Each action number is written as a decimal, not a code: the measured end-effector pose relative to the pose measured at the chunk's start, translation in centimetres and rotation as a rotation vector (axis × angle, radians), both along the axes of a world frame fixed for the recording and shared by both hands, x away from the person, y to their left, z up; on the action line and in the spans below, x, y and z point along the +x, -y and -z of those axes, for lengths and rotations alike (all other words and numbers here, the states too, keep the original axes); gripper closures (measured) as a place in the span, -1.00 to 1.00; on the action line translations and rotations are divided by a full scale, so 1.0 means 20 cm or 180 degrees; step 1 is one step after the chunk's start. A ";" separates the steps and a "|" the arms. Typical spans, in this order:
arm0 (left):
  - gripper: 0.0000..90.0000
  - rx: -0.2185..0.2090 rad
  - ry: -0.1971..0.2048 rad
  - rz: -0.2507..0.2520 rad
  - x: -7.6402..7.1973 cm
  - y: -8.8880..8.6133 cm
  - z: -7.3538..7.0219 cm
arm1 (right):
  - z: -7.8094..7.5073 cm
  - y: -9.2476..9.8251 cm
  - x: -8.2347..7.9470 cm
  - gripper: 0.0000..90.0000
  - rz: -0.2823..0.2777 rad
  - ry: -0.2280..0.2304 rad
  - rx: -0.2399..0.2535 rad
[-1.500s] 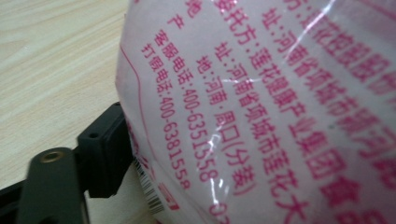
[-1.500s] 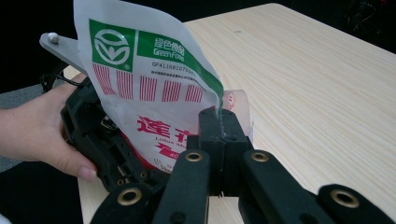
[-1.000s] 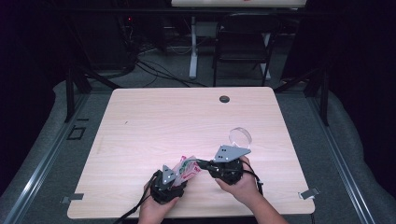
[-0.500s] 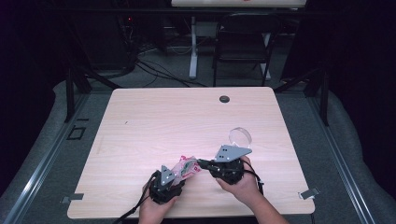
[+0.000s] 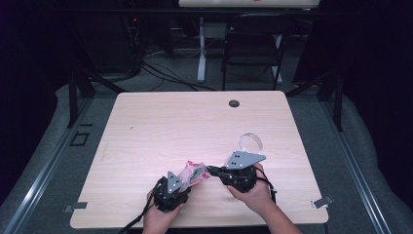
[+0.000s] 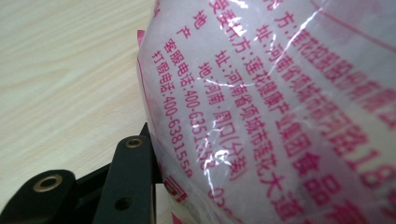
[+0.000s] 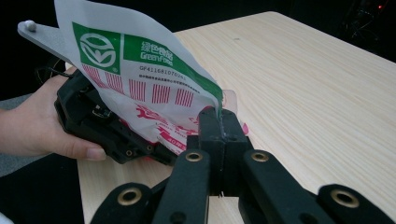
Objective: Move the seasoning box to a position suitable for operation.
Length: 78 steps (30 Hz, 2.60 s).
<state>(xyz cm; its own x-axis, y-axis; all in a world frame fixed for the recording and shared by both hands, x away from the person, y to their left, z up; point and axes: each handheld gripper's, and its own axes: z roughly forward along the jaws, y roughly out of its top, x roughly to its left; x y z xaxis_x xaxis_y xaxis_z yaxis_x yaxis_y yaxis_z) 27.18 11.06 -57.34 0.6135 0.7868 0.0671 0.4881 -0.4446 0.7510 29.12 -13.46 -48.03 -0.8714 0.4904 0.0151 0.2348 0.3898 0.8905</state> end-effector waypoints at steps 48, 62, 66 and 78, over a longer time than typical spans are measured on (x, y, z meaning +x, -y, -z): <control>0.31 0.0956 0.0682 -0.0119 -0.01 -0.02 -0.11 | -0.02 0.02 -0.03 0.56 -0.0092 0.0396 -0.0202; 0.32 0.1048 0.0768 -0.0001 0.02 0.02 -0.16 | -0.05 0.02 -0.05 0.42 -0.0255 0.0795 -0.0631; 0.32 0.1074 0.0791 0.0034 0.05 0.03 -0.19 | -0.08 0.03 -0.04 0.42 -0.0289 0.0919 -0.0676; 0.32 0.1195 0.0785 0.0131 0.14 0.07 -0.27 | -0.16 0.03 0.04 0.34 -0.0459 0.1042 -0.0901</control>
